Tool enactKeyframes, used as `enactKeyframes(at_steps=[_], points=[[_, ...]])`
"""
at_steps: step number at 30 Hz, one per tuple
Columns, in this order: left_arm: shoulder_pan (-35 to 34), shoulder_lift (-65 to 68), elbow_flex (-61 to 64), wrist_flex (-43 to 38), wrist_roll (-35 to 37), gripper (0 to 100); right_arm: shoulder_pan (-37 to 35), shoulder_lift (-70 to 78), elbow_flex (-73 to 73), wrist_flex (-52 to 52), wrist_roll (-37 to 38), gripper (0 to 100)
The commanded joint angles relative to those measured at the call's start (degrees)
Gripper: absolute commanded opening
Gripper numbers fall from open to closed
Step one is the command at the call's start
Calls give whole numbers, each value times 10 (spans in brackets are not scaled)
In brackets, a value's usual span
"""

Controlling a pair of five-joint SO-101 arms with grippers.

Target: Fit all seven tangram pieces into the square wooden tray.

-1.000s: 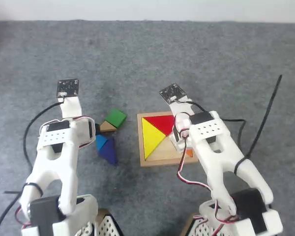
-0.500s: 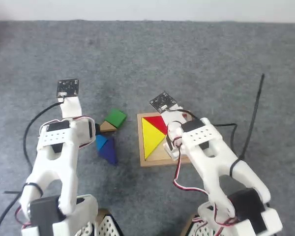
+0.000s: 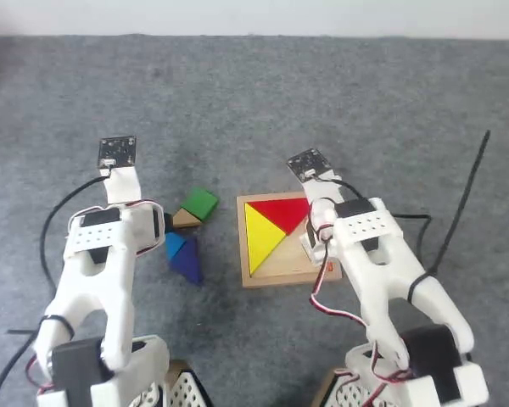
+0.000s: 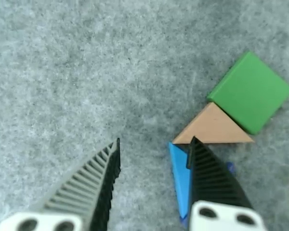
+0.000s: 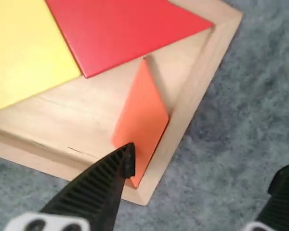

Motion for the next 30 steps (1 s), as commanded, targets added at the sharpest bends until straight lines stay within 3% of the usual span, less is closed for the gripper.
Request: enactKeyframes(at_steps=[1, 15, 30], points=[[4, 0, -5, -8, -6, 223, 7, 29, -28, -16, -7, 434], [4, 0, -5, -9, -6, 223, -102, 64, -25, -27, -11, 434], [4, 0, -6, -9, -6, 223, -83, -13, -26, -20, -59, 434]])
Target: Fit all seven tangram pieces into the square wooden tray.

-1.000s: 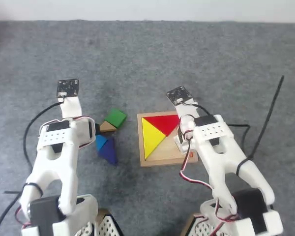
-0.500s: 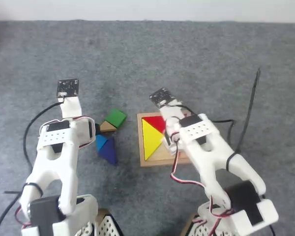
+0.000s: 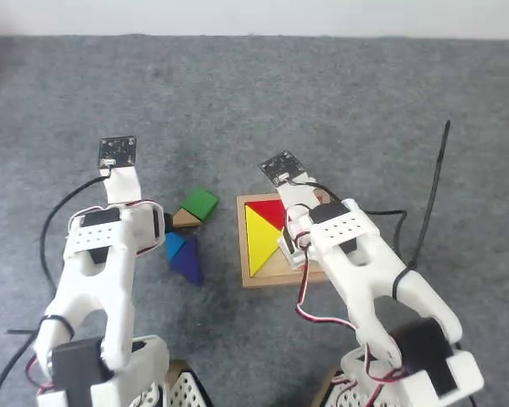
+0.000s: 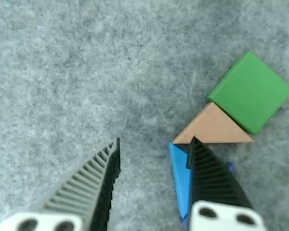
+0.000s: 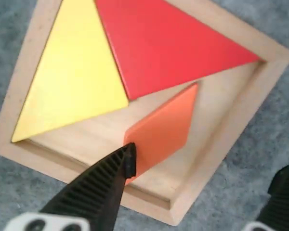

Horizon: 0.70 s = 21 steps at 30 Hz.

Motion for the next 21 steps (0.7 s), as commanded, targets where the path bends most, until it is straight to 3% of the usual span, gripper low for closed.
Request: enactKeyframes(at_steps=[1, 13, 21], points=[[4, 0, -6, -9, -6, 223, -3, -28, -10, 1, -11, 434], [3, 0, -6, -7, -6, 223, 0, 75, -25, -45, -11, 434], [3, 0, -6, -7, -6, 223, 72, 109, -87, -42, -7, 433]])
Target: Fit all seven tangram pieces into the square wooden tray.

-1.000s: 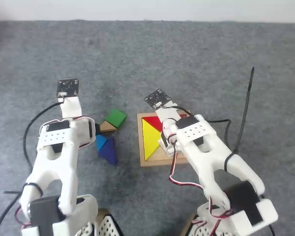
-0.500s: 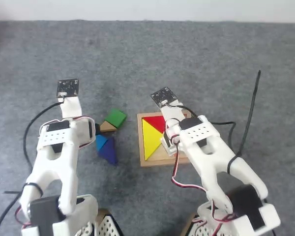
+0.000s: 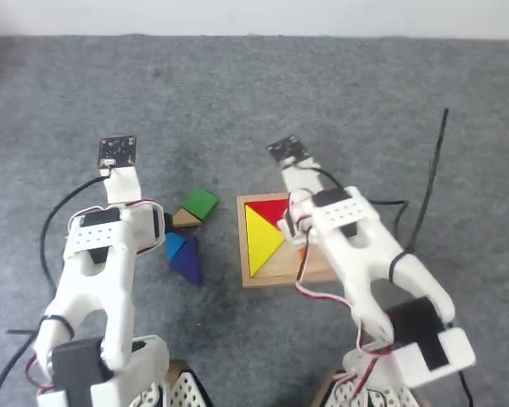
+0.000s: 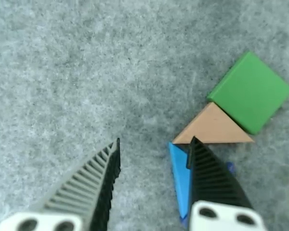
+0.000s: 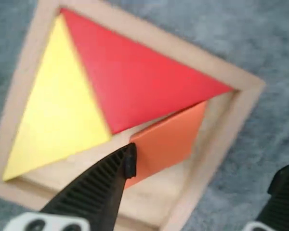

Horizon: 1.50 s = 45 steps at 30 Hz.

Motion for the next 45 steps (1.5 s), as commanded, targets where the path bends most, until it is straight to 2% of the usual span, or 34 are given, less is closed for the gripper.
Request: enactKeyframes(at_steps=[1, 22, 30, 36, 45], points=[[3, 0, -6, -7, -6, 223, 32, 21, -24, -6, -3, 433], [3, 0, -6, -6, -6, 223, 32, 24, -71, -16, 22, 433], [3, 0, -5, -7, -6, 223, 33, 91, -132, -4, 23, 433], [3, 0, -5, -7, -6, 223, 35, 53, -128, 2, 23, 433], [3, 0, -5, -7, -6, 223, 35, -30, -128, 78, 22, 433]])
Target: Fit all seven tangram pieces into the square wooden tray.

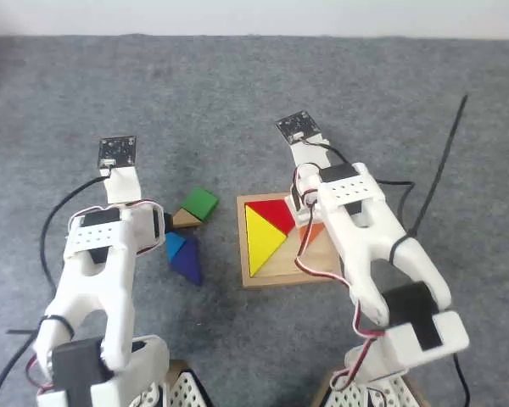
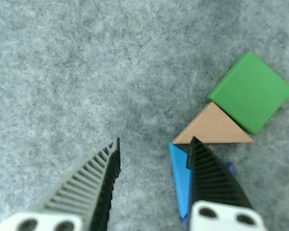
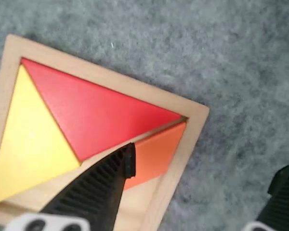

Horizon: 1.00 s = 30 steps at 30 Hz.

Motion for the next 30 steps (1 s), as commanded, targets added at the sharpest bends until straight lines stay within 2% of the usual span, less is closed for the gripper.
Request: enactKeyframes(at_steps=[1, 7, 13, 23, 30], points=[[3, 0, -5, -7, -6, 223, 11, -66, -16, 28, 8, 433], [3, 0, -5, -6, -7, 223, 11, -78, 14, 61, 8, 433], [3, 0, -5, -6, -7, 223, 10, -41, 90, -21, 8, 433], [3, 0, -5, -6, -7, 223, 29, 63, 15, -23, 31, 433], [3, 0, -5, -6, -7, 223, 39, 79, -16, -23, 32, 433]])
